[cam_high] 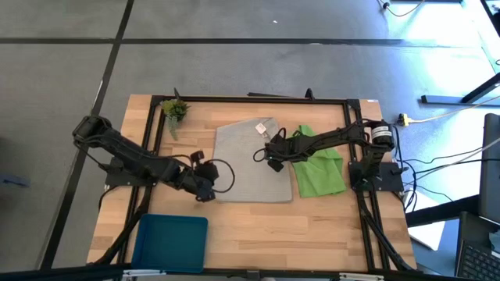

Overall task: Fold microfiber towels
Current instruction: Fold the gray microfiber cloth

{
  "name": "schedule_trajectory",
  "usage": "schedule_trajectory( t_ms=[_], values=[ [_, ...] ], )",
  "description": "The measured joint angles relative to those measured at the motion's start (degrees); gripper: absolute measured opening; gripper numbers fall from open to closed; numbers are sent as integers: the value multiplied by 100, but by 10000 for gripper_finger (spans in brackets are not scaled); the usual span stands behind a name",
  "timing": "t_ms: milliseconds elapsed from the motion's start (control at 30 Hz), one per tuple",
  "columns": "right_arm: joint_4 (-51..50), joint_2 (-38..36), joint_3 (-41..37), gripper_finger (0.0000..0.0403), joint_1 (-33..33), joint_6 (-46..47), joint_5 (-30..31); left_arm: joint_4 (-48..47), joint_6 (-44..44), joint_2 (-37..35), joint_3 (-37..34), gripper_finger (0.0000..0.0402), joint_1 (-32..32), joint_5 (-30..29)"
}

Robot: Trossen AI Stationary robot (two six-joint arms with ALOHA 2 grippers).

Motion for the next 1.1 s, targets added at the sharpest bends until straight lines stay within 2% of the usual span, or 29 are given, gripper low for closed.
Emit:
schedule_trajectory(
  t_ms=[100, 200, 367, 467, 733, 1100],
  values=[
    [0, -2, 0, 2, 0, 6, -49, 391, 25, 2, -125, 92, 572, -50],
    [0, -2, 0, 2, 0, 4, -138, 713, 424, 2, -127, 92, 1350, 104],
    [2, -4, 0, 2, 0, -25, -151, 1287, 1194, 212, -125, 92, 2612, 1238],
    [-6, -7, 0, 2, -19, -49, -177, 1472, 1305, 557, -132, 92, 3044, 1373],
    [2, -9, 0, 2, -113, -162, -267, 1896, 1497, 1699, -134, 92, 3517, 1922],
    [14, -14, 0, 8, -353, 150, -262, 1877, 1629, 1976, -97, 92, 3613, 1910]
  ],
)
